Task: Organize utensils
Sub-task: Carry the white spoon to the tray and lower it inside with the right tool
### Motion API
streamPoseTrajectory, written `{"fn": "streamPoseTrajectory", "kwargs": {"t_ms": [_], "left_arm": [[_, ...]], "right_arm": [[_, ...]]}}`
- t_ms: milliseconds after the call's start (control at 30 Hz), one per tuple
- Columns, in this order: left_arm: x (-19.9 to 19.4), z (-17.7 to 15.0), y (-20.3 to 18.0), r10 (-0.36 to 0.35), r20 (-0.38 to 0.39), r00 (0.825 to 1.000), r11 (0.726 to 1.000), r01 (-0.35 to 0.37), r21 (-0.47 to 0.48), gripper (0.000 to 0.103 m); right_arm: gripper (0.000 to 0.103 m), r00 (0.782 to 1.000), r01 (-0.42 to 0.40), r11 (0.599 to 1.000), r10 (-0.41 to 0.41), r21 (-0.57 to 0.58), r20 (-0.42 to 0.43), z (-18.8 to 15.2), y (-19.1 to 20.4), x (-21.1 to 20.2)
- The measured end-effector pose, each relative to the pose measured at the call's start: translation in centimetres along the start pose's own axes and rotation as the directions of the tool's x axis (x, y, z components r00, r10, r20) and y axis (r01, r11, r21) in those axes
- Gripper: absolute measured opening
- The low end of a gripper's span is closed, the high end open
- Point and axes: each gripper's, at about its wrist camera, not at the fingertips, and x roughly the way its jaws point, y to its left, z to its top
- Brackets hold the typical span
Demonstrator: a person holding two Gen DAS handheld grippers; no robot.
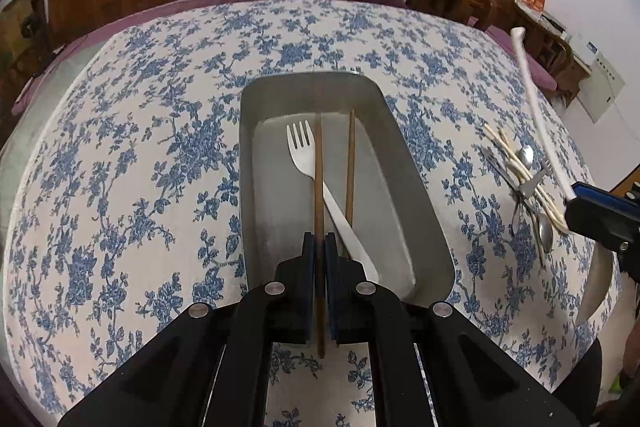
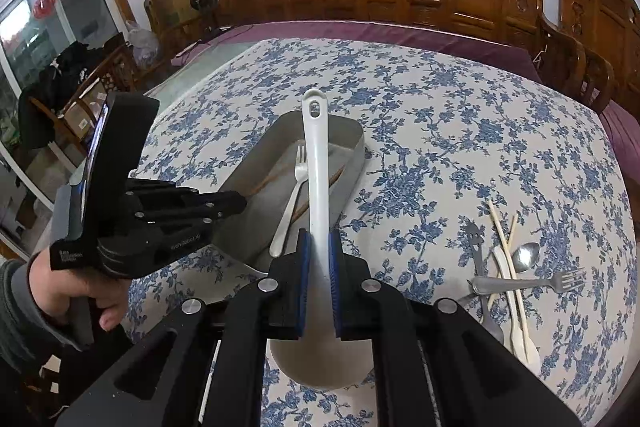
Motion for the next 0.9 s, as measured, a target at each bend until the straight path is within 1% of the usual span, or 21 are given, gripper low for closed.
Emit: {"fn": "streamPoseTrajectory", "kwargs": {"t_ms": [67, 300, 633, 900], "left_arm": [[0.1, 0.0, 0.0, 0.018, -0.001, 1.000, 1.000, -0.018, 0.009, 0.004], [-0.2, 0.2, 0.0, 0.009, 0.003, 1.000, 1.000, -0.009, 0.012, 0.004], [-2.8, 0.9, 1.2, 0.020, 0.062, 0.998, 1.000, -0.021, 0.010, 0.005], [-4.8, 0.6, 2.4, 0.025, 0.097, 0.995, 1.000, -0.027, 0.012, 0.005]], "right_arm": [[0.011, 1.000, -0.004, 1.000, 0.004, 0.001, -0.002, 0.2, 0.3, 0.3], [0.011, 1.000, -0.010, 1.000, 0.010, -0.010, -0.011, 0.9, 1.3, 1.5], [0.011, 0.999, -0.036, 0.999, 0.036, 0.021, -0.015, 2.4, 2.0, 3.8], [0.011, 0.998, -0.056, 0.996, 0.056, 0.064, 0.003, 3.9, 2.4, 5.9]]}}
